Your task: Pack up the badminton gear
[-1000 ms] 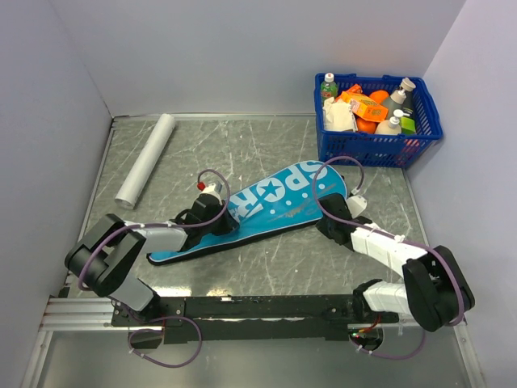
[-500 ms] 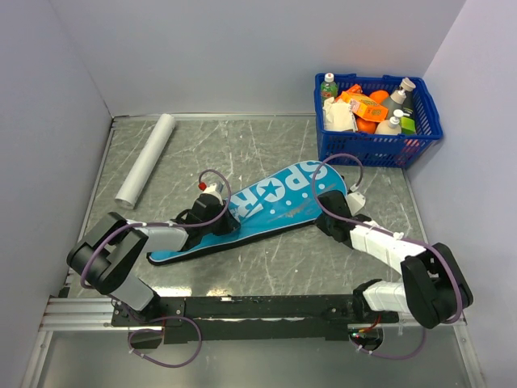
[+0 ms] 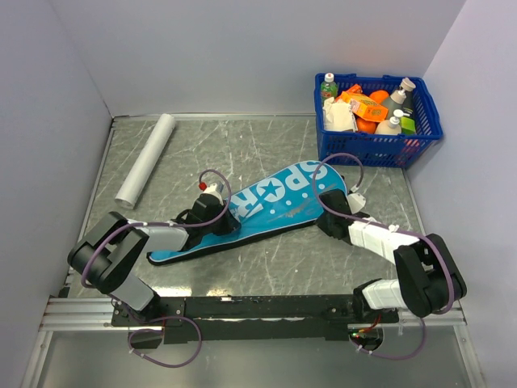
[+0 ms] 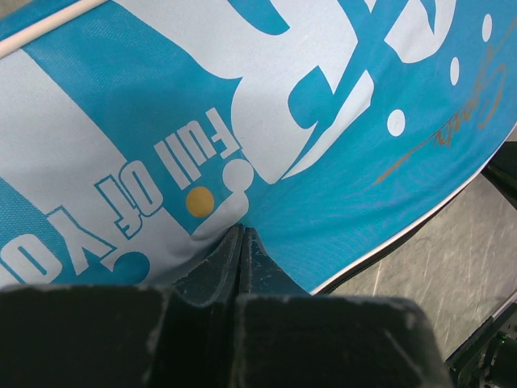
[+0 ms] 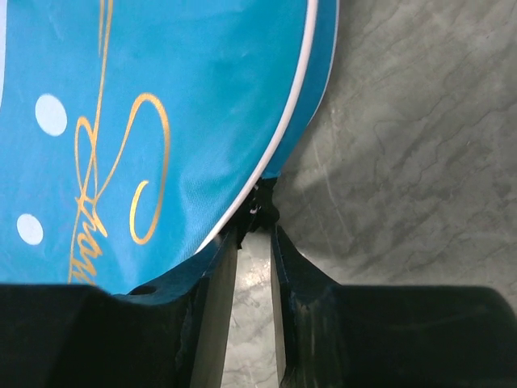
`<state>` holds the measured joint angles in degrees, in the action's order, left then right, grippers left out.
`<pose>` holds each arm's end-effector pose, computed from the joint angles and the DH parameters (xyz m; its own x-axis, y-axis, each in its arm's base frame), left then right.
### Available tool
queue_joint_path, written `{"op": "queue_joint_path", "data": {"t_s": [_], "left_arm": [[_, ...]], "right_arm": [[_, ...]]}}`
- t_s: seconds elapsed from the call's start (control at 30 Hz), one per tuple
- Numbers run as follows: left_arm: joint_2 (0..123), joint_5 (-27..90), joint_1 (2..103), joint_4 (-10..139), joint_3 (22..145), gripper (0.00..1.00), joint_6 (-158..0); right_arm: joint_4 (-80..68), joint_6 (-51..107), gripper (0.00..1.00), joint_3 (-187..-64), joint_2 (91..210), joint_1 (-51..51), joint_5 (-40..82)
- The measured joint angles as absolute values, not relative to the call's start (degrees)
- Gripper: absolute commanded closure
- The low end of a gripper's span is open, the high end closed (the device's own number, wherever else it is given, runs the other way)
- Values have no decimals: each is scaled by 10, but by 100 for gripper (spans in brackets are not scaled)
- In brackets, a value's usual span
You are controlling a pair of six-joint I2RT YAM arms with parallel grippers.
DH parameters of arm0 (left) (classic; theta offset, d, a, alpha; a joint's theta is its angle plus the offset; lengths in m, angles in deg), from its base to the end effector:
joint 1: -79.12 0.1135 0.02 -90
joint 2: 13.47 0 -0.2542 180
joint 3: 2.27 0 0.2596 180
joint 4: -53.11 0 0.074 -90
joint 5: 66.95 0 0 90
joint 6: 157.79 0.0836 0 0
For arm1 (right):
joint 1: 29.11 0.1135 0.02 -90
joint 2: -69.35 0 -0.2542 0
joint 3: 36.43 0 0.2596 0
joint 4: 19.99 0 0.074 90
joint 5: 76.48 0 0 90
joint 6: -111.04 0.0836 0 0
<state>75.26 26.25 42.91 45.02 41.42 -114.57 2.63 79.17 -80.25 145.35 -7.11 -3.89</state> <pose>0.2584 -0.1950 0.0893 -0.7882 -0.3247 -0.5228 0.0751 0.7924 -0.6054 0.2568 0.0768 0.0962 -0.5678 0.6446 -0.5120 0.5391 0.7612 0.3604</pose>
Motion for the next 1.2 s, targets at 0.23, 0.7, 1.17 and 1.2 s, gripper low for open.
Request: {"op": "queue_joint_path", "data": {"t_s": [0.23,0.7,1.17,1.2], "left_arm": [[754,263,429,448,414,99,-1146],[757,263,429,445,414,99,-1146],[764,262,434,431,414,99,-1146],[764,262,434,430,414,99,-1146]], "right_arm": [[22,784,95,-802,1453,-98,-18],[8,778,100,-802,1457,-97,1],[34,825,100,-896,1553,58,-20],[32,830,100,-904,1559,69,-16]]}}
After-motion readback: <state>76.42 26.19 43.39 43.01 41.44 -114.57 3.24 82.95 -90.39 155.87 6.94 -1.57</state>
